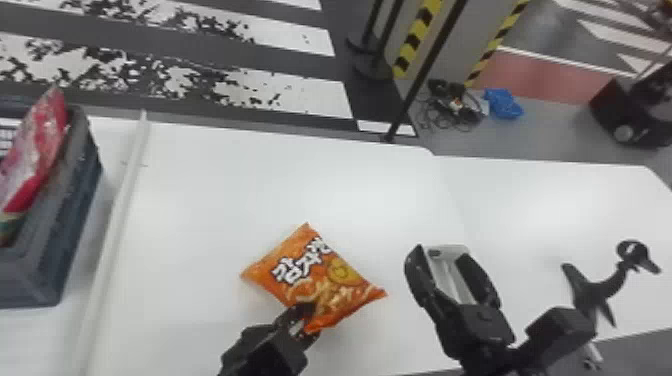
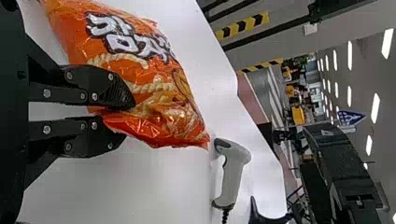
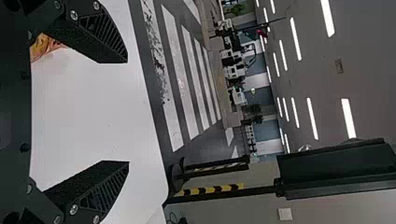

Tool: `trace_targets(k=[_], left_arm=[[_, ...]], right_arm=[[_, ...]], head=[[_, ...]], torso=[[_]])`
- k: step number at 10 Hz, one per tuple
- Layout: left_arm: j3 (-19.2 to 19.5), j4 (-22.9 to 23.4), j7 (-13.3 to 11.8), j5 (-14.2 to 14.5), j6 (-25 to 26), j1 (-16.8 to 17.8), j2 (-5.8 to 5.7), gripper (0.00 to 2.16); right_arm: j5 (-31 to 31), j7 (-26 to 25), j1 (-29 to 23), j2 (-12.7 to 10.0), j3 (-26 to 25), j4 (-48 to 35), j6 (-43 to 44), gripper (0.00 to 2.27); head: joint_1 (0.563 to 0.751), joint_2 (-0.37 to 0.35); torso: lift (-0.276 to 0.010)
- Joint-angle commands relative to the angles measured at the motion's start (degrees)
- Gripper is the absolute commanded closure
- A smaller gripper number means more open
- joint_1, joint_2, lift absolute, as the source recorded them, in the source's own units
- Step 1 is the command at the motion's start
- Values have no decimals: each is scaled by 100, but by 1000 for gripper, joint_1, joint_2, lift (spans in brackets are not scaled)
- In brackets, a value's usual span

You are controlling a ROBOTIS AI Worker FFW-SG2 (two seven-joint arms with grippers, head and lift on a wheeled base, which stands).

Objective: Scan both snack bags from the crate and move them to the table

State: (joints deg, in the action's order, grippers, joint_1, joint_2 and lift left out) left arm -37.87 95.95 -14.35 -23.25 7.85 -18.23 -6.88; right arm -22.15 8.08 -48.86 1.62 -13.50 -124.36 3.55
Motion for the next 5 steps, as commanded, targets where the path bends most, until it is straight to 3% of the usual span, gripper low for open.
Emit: trace_targets(k=[1, 3, 4, 5], left_arm=[[-151, 257, 3, 119, 565, -23, 12, -2], [-124, 688, 47, 418, 530, -208, -67, 33], [-71, 916, 73, 427, 389, -383, -120, 66], [25, 1198, 99, 479, 266, -541, -278, 66]], right_arm=[[0, 1, -27, -4, -13, -1, 18, 164], [132, 1, -27, 5, -30, 8, 141, 164], [325, 1, -1, 23, -83, 17, 158, 157], [360, 27, 25, 102, -171, 43, 158, 134]], head=[[695, -350], [695, -350], [695, -350], [695, -350]], torso=[[-87], [-87], [-87], [-87]])
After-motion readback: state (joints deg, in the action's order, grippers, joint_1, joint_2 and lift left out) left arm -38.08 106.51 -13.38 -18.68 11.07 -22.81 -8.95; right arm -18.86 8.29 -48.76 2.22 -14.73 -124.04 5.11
